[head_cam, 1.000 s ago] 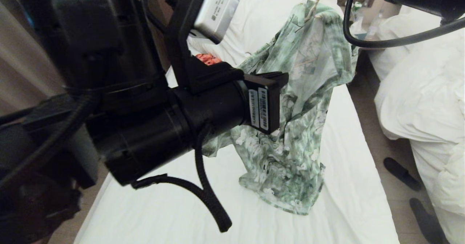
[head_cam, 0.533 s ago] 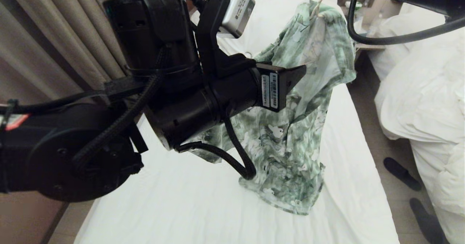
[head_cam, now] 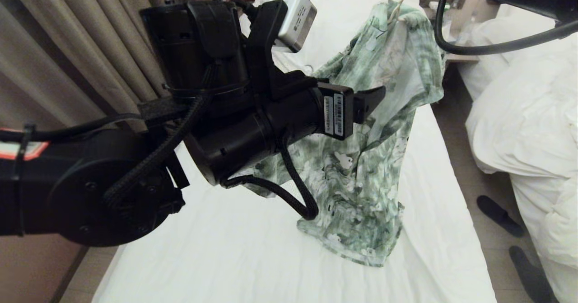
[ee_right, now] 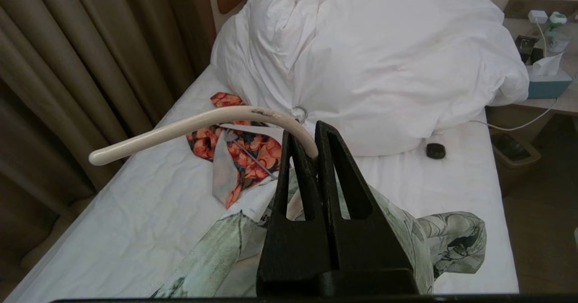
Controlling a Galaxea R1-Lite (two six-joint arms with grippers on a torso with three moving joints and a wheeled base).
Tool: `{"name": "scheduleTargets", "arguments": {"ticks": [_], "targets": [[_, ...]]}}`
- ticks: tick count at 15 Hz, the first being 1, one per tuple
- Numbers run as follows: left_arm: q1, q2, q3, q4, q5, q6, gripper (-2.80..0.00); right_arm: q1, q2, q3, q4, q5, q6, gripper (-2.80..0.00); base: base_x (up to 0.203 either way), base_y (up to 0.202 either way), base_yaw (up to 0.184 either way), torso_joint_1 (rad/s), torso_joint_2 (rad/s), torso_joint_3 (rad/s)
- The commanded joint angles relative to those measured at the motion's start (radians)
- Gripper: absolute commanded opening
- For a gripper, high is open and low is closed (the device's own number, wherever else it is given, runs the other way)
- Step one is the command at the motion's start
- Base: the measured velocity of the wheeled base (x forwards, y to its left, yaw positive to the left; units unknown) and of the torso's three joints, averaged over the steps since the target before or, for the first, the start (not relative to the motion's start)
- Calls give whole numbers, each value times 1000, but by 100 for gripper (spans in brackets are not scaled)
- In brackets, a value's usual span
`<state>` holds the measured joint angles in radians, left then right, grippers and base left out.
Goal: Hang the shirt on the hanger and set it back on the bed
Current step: Take the clothes hanger out of the clothes
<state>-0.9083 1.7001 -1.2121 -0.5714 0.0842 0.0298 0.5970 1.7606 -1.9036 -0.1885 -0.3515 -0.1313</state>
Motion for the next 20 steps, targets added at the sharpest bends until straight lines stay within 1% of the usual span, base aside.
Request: {"name": "scheduleTargets", "arguments": {"ticks": [1, 4, 7, 10, 13, 15, 17, 18, 20], "targets": [[-3, -22, 29, -4, 0, 0, 0, -2, 2, 0, -2, -1, -2, -280, 0, 0, 0, 0, 0, 0], [-1, -12, 30, -5, -1, -1, 0, 0, 0, 0, -2, -1, -2, -280, 0, 0, 0, 0, 0, 0], [0, 40, -32, -6, 0, 1, 0, 1, -3, 5, 3, -1, 21, -280, 0, 0, 0, 0, 0, 0], [6, 96, -86, -50, 2, 6, 0, 1, -4, 13, 2, -1, 26, -280, 0, 0, 0, 0, 0, 0], [5, 135, -142, -57, 2, 8, 0, 3, -4, 23, -2, -1, 28, -280, 0, 0, 0, 0, 0, 0], [5, 161, -176, -57, 3, 31, 0, 6, -6, 23, 0, -1, 41, -280, 0, 0, 0, 0, 0, 0], [4, 173, -184, -61, 3, 44, 0, 6, -7, 23, 0, 0, 41, -280, 0, 0, 0, 0, 0, 0], [4, 173, -187, -61, 3, 45, -280, 6, -9, 23, 0, -1, 41, -280, 0, 0, 0, 0, 0, 0], [5, 174, -196, -59, 3, 45, -280, 6, -10, 23, 0, -1, 41, -280, 0, 0, 0, 0, 0, 0]]}}
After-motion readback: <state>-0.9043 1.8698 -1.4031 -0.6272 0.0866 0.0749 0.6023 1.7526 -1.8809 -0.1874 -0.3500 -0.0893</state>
